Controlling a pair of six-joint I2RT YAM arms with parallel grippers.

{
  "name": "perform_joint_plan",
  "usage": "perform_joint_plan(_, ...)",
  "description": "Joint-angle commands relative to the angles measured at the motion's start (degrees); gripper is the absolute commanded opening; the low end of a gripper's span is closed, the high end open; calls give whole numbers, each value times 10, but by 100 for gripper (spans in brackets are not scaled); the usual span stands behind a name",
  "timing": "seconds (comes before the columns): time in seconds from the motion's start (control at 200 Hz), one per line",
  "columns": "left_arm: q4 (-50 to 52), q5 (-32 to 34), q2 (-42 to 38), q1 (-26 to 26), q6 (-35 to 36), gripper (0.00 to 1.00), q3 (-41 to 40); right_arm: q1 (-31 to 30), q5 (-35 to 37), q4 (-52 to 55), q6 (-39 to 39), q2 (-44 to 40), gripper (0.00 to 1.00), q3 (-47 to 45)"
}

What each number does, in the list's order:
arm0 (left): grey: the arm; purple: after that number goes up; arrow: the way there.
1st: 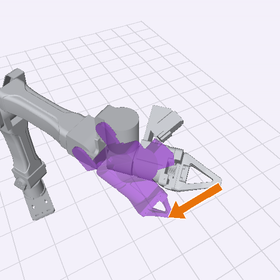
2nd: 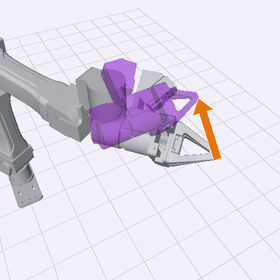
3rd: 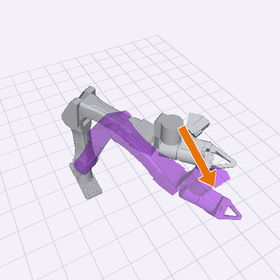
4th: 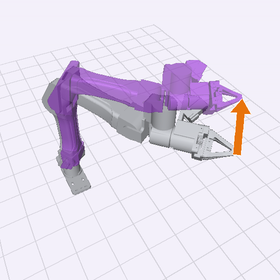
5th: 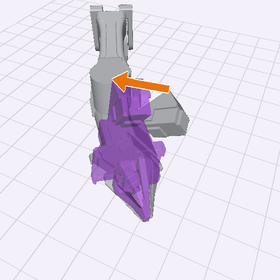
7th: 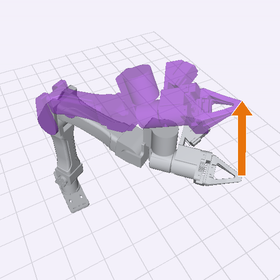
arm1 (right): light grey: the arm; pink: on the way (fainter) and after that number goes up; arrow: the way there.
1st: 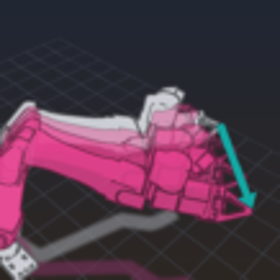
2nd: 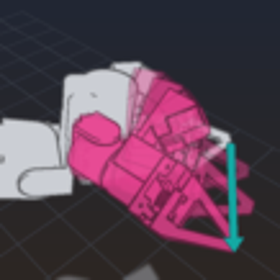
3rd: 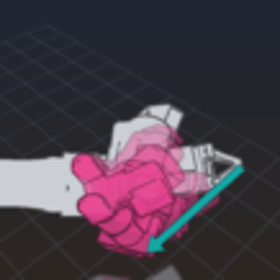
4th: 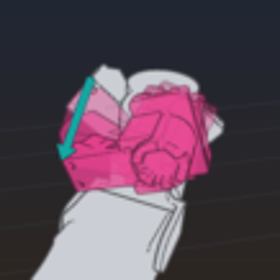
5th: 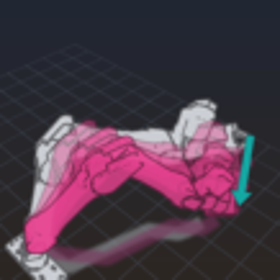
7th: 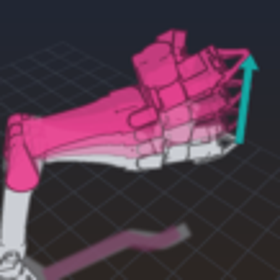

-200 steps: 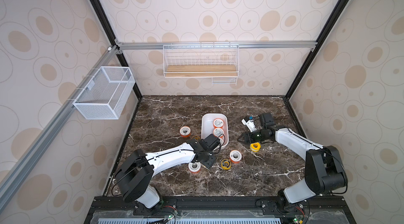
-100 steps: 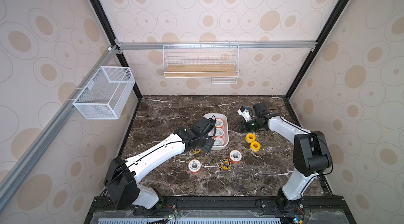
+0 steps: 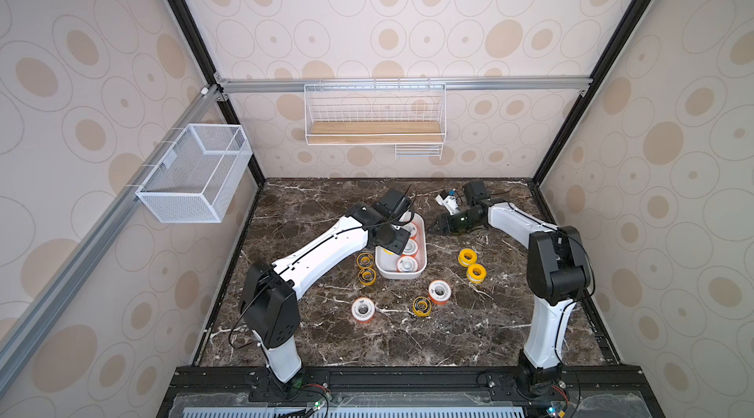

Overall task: Put the sealing tape into the storage box
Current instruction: Place the sealing tape in the storage box.

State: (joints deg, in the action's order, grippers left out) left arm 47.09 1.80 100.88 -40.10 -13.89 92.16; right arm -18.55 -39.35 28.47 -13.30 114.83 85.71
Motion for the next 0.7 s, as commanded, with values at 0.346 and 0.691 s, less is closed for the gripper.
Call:
perform_joint_plan(0.346, 11, -33, 77, 41, 21, 65, 85, -18, -22, 41, 2, 56, 44, 58)
perform_joint_plan(0.691, 15, -38, 143, 63, 17, 65, 149, -21, -25, 45, -1, 67, 34, 65)
